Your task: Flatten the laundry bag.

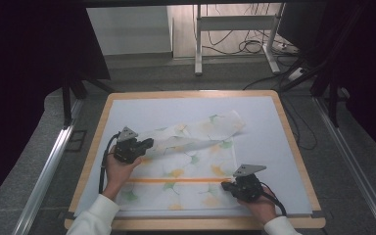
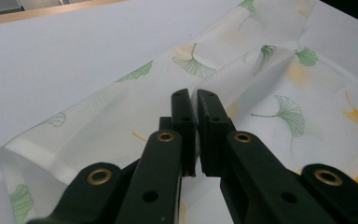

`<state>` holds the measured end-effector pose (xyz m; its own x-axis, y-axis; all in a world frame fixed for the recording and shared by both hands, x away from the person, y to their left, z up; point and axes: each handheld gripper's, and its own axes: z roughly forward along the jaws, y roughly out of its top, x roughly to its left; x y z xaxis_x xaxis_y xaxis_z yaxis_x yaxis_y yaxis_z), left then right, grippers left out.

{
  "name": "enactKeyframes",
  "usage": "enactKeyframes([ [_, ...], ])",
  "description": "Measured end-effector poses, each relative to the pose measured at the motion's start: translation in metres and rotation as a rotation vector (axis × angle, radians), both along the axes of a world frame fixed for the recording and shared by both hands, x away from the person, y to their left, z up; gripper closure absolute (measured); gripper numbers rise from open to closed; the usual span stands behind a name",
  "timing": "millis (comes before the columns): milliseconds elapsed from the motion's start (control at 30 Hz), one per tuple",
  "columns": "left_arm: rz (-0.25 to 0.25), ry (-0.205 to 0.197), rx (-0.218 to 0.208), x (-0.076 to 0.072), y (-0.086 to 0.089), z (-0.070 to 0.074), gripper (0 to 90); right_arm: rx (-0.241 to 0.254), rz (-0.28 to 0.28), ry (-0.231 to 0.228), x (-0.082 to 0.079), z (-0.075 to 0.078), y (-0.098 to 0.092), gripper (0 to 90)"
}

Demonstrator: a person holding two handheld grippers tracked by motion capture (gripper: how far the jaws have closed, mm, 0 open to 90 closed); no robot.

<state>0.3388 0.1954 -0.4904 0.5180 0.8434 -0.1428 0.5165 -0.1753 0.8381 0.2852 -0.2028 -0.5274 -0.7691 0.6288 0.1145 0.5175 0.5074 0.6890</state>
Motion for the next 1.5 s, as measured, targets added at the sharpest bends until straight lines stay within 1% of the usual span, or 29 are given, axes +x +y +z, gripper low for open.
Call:
enactKeyframes([
  [233,0.017,-0.011,-0.017,0.003,0.008,0.002,87.2,0.002,-0.015,0.003,-0.001,0.0,0.001,89.3],
  [333,0.019,-0.008,-0.019,0.004,0.01,0.002,87.2,-0.004,-0.015,-0.001,-0.001,0.0,0.001,89.3],
  [533,0.023,-0.005,-0.012,0.005,0.008,0.0,87.3,-0.005,-0.006,-0.001,-0.001,0.0,0.001,89.3],
  [633,0.022,0.0,-0.015,0.007,0.007,-0.001,87.3,-0.003,-0.005,0.0,-0.001,0.0,0.0,89.3],
  [800,0.02,0.0,-0.004,0.012,0.006,0.0,87.2,-0.003,-0.005,-0.001,-0.001,0.0,0.0,89.3],
  [833,0.023,-0.007,-0.01,0.014,0.008,0.003,87.3,-0.003,-0.006,-0.001,-0.001,0.0,0.0,89.3],
  [933,0.03,-0.009,-0.016,0.018,0.01,0.003,87.3,-0.003,-0.007,-0.002,-0.001,0.0,0.0,89.3],
  [1000,0.036,-0.004,-0.016,0.022,0.011,0.003,87.3,-0.002,-0.006,-0.001,-0.001,0.0,0.0,89.3],
  [1067,0.035,0.0,-0.018,0.024,0.012,0.002,87.3,0.0,-0.005,0.0,-0.001,0.0,0.0,89.3],
  [1133,0.034,0.004,-0.009,0.028,0.012,0.001,87.3,-0.001,-0.004,-0.002,-0.001,0.0,0.0,89.3],
  [1267,0.032,0.009,-0.019,0.032,0.012,0.001,87.3,-0.001,-0.004,-0.003,-0.001,0.0,0.0,89.3],
  [1333,0.025,0.021,-0.015,0.038,0.011,0.001,87.3,0.002,-0.001,0.001,0.0,0.0,-0.001,89.3],
  [1367,0.025,0.021,-0.015,0.038,0.011,0.001,87.3,0.002,-0.001,0.001,0.0,0.0,-0.001,89.3],
  [1467,0.024,0.03,-0.018,0.045,0.01,0.001,87.3,0.004,0.001,0.002,0.0,0.0,-0.001,89.3],
  [1500,0.027,0.029,-0.01,0.048,0.009,0.003,87.3,0.009,0.001,0.006,0.0,0.0,-0.001,89.3],
])
